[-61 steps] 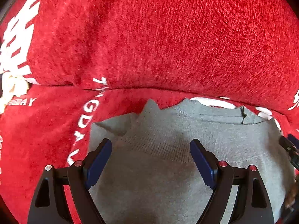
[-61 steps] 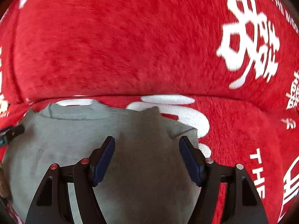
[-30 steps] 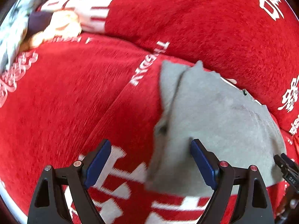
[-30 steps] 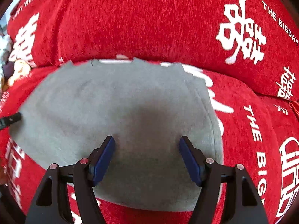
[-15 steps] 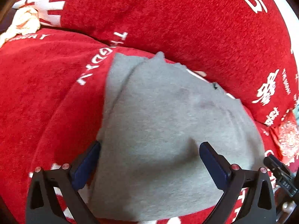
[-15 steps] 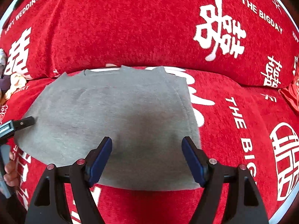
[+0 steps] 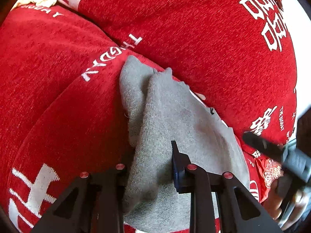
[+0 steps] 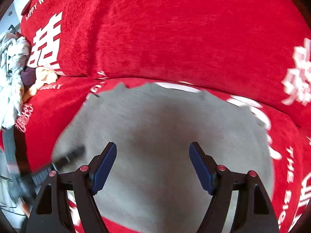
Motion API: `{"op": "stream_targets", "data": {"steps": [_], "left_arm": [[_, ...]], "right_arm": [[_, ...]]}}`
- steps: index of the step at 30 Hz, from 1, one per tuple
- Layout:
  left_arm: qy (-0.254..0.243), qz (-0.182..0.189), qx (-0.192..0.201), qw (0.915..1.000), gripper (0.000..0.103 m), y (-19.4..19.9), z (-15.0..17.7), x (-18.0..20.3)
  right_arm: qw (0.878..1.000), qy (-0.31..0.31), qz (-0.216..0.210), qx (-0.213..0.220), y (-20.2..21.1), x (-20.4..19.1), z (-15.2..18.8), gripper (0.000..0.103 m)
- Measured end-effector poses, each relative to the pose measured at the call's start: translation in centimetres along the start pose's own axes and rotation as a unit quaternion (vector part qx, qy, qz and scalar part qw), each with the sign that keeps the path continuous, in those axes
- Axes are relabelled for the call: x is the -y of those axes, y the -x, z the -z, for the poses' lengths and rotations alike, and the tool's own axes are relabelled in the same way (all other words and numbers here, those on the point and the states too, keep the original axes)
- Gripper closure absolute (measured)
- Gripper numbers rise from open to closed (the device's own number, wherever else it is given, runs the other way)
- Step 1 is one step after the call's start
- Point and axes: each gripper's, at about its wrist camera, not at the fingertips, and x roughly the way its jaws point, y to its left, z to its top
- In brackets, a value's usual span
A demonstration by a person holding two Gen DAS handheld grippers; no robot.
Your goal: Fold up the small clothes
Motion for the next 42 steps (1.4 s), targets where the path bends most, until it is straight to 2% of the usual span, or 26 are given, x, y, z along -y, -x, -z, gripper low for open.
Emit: {"op": "stream_targets", "data": {"steps": [3, 6, 10, 14, 17, 21, 25, 26, 27, 28, 30, 32, 34, 36, 38, 42], "left_arm": [[-0.011, -0.007, 0.020, 0.9997, 0.076, 0.4, 0.3, 0.7], [-0.048, -0.044, 0.039, 0.9971, 0.076, 0.7, 0.9, 2.2], [-0.102, -0.077, 0.061, 0.9899, 0.076, 1.0, 1.6, 4.3], [-0.128, -0.090, 0.068, 0.9854, 0.076, 1.0, 2.0, 5.3], [-0.130, -0.094, 0.066, 0.9849, 0.076, 1.0, 2.0, 5.3], [-0.130, -0.097, 0.067, 0.9845, 0.076, 0.7, 1.9, 5.5], [-0.143, -0.107, 0.071, 0.9814, 0.076, 0.9, 2.4, 6.2], [-0.146, -0.109, 0.071, 0.9808, 0.076, 0.9, 2.5, 6.3], [-0.145, -0.110, 0.069, 0.9809, 0.076, 0.9, 2.5, 6.3], [-0.141, -0.110, 0.065, 0.9819, 0.076, 0.9, 2.4, 6.1], [-0.126, -0.099, 0.054, 0.9857, 0.075, 0.9, 2.1, 5.4], [-0.100, -0.077, 0.037, 0.9913, 0.065, 1.1, 1.4, 4.2], [-0.069, -0.051, 0.023, 0.9960, 0.003, 1.4, 0.9, 2.9], [-0.023, 0.002, 0.027, 0.9994, 0.000, 2.4, 0.7, 0.9], [-0.008, 0.028, 0.015, 0.9995, 0.000, 2.9, 0.7, -0.2], [-0.035, 0.029, 0.018, 0.9988, 0.000, 3.2, 1.5, 0.1]], "right_arm": [[0.998, -0.003, -0.034, -0.048, -3.4, -1.9, -3.1, 0.023], [0.994, 0.001, -0.069, -0.090, -6.3, -4.2, -5.3, 0.023], [0.988, 0.029, -0.087, -0.127, -8.7, -7.4, -7.6, 0.023], [0.983, 0.043, -0.075, -0.160, -10.6, -9.3, -8.7, 0.023], [0.980, 0.035, -0.090, -0.172, -10.9, -10.2, -9.1, 0.023], [0.979, 0.066, -0.046, -0.188, -12.1, -11.7, -9.0, 0.023], [0.972, 0.081, -0.020, -0.219, -13.7, -12.2, -8.4, 0.024], [0.972, 0.096, -0.019, -0.215, -13.8, -12.7, -8.3, 0.031], [0.970, 0.118, -0.006, -0.212, -13.9, -13.1, -8.1, 0.068], [0.969, 0.125, 0.006, -0.211, -13.9, -13.0, -7.9, 0.087], [0.973, 0.120, 0.005, -0.198, -13.4, -12.4, -8.0, 0.087], [0.976, 0.115, -0.004, -0.185, -12.6, -11.7, -8.1, 0.088], [0.978, 0.114, -0.017, -0.174, -11.9, -11.4, -8.2, 0.088], [0.980, 0.110, -0.030, -0.164, -10.9, -10.7, -8.3, 0.088], [0.983, 0.089, -0.047, -0.156, -10.2, -9.7, -8.7, 0.088], [0.985, 0.062, -0.077, -0.143, -9.2, -8.2, -8.8, 0.088]]}}
